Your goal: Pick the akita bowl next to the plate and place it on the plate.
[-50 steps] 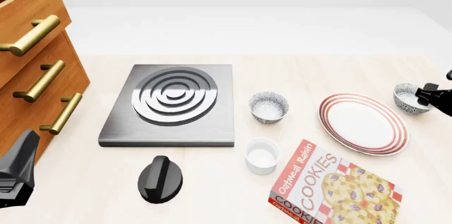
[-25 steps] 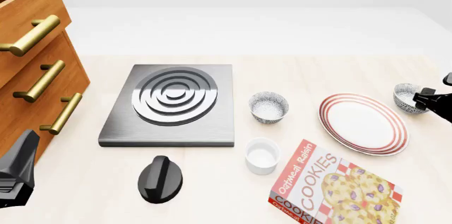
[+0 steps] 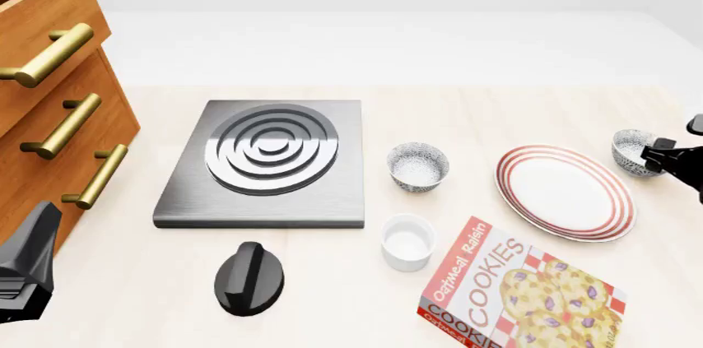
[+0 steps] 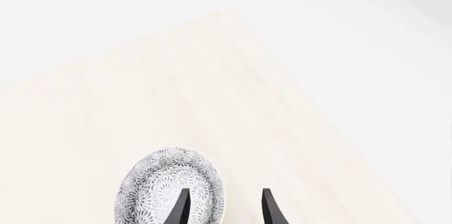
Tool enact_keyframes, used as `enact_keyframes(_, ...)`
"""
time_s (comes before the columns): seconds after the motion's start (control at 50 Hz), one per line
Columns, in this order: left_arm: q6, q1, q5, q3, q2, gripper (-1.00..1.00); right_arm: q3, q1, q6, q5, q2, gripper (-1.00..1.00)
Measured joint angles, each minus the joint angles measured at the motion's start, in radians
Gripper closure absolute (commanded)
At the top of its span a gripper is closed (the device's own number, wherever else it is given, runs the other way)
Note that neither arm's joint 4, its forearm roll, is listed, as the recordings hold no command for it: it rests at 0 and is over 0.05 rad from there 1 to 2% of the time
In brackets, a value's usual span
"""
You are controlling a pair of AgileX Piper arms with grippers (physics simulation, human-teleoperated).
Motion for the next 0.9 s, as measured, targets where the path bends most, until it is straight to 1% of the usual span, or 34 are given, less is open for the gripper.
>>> enact_keyframes(0.48, 0.000, 0.000, 0.000, 0.000, 0.000, -1.00, -0.025, 0.008, -0.029, -0.012, 0.021, -1.00)
enact_keyframes(0.9, 0.000, 0.000, 0.000, 0.000, 0.000, -1.00, -0.033, 0.014, -0.065, -0.027, 0.030, -1.00)
